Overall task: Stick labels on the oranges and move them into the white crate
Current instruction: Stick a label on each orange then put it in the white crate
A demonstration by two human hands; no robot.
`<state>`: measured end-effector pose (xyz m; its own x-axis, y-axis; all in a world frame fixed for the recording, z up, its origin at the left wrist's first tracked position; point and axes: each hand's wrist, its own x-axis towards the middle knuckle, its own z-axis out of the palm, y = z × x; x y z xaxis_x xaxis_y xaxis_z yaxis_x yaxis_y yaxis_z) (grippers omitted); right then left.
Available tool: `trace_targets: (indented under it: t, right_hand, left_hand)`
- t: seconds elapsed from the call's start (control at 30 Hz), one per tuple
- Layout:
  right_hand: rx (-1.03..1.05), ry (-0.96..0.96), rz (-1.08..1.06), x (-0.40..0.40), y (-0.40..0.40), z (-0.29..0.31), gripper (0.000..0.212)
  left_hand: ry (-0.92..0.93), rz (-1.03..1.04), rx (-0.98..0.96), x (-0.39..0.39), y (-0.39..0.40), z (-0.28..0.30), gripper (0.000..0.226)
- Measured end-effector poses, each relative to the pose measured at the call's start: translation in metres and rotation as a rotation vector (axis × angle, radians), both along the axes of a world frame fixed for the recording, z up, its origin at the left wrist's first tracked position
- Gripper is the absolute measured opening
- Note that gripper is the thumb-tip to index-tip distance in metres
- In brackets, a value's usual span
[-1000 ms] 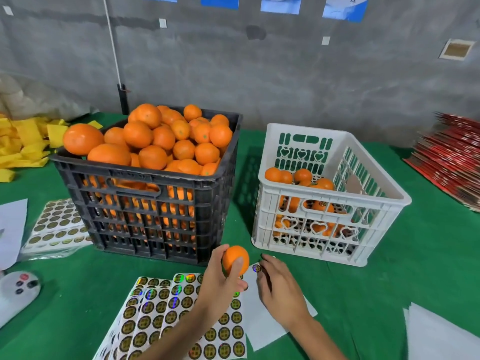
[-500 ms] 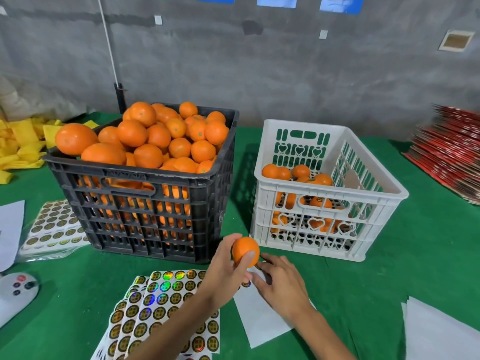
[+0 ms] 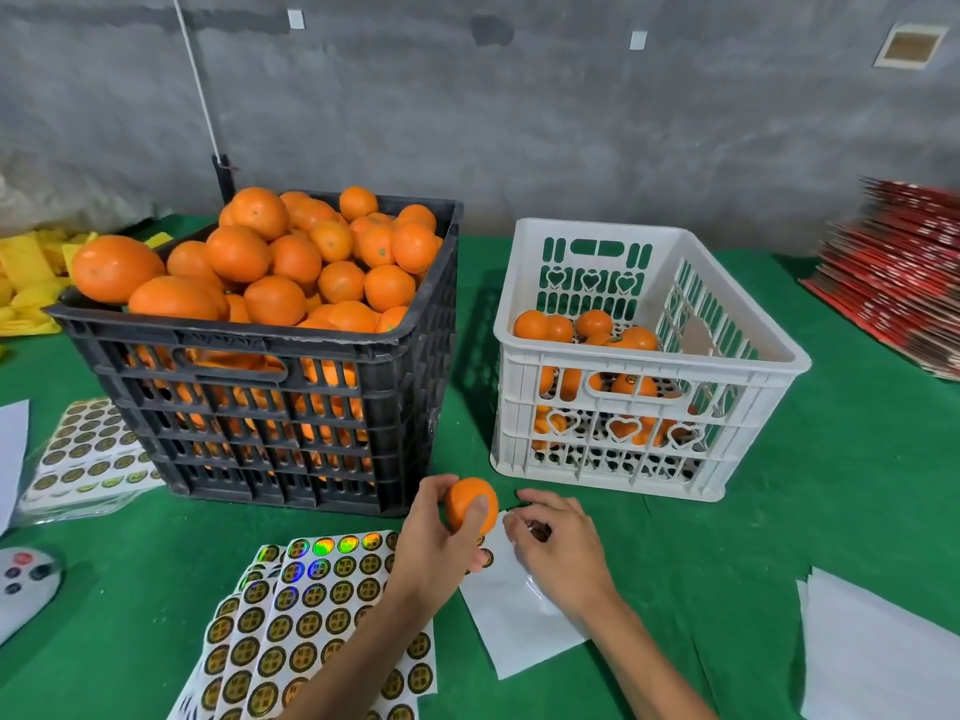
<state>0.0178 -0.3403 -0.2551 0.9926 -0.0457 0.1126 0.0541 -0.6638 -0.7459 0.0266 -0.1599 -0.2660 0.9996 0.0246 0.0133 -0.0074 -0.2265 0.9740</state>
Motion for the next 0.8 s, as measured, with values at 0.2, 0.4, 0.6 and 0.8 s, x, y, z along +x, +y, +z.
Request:
trace_targets:
  t: [0.2,0.4,0.6,0.8]
  right_hand:
    - [0.164,-0.058,-0.124,0.0,0.0,-0.005,0.013]
    - [0.3,-0.197,-0.081,-0.004,0.007,0.006,0.007]
    - [0.393,-0.187,0.055,-0.008,0.023,0.008,0.006]
    - [0.179,-0.19,0.142,-0.014,0.019,0.003,0.032]
  left_hand:
    - [-0.008,0.012,0.039,-0.002,-0.002,0.0,0.041]
    - [-0.043,0.004,0.054,-0.005,-0.005,0.001,0.032]
    - [-0.04,-0.004,0.04,-0.003,-0.002,-0.001,0.035]
    - [-0.04,0.059,0.028,0.003,-0.001,-0.007,0.037]
